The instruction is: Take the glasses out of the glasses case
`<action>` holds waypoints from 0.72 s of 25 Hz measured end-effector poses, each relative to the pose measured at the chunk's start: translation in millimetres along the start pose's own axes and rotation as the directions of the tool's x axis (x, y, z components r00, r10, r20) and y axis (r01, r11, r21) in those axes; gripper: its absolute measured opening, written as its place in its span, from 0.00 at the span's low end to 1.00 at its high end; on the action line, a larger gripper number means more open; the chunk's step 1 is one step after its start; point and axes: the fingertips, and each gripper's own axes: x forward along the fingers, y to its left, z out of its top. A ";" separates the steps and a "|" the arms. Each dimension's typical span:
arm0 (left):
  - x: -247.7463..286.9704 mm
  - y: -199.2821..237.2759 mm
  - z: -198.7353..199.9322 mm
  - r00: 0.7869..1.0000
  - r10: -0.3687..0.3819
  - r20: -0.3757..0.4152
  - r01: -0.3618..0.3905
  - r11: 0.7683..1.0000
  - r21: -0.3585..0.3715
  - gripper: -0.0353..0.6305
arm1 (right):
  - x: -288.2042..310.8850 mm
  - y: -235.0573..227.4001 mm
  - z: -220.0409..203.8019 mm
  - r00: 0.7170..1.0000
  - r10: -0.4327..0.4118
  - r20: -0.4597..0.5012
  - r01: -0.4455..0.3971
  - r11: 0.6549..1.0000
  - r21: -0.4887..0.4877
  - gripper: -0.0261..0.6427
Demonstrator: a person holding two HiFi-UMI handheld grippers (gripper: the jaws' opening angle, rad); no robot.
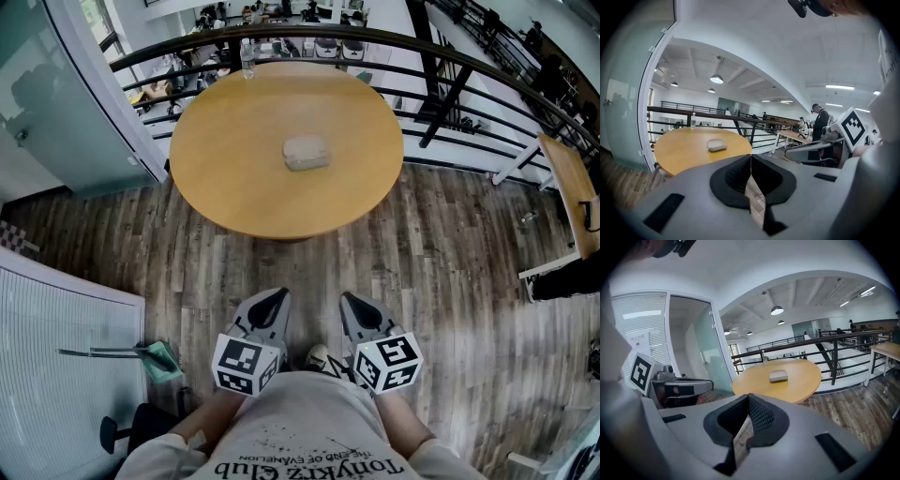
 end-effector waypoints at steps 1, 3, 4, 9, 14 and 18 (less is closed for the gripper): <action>-0.2 -1.0 0.1 1.000 0.000 0.001 0.000 1.000 0.001 0.09 | -0.4 -0.6 -0.4 1.000 0.001 -0.001 -0.001 1.000 -0.001 0.08; -0.9 -2.3 0.1 1.000 0.002 0.002 -0.002 1.000 0.002 0.09 | -1.0 -1.2 -1.6 1.000 0.002 -0.005 -0.002 1.000 -0.001 0.08; -1.5 -2.3 0.0 1.000 0.003 0.003 -0.003 1.000 0.001 0.09 | -1.0 -0.9 -2.4 1.000 0.003 -0.007 -0.003 1.000 0.000 0.08; -5.7 1.1 -0.9 1.000 0.006 0.002 -0.006 1.000 0.000 0.09 | -1.3 4.9 -4.4 1.000 0.003 -0.015 -0.003 1.000 -0.003 0.08; -8.9 10.3 -4.6 1.000 -0.005 0.004 0.005 1.000 -0.005 0.09 | 5.3 9.6 -4.9 1.000 0.007 0.005 -0.007 0.999 0.040 0.08; -15.2 25.9 -1.3 1.000 -0.009 0.012 0.009 1.000 -0.007 0.09 | 13.8 15.9 0.2 1.000 -0.014 0.014 0.013 0.999 0.032 0.08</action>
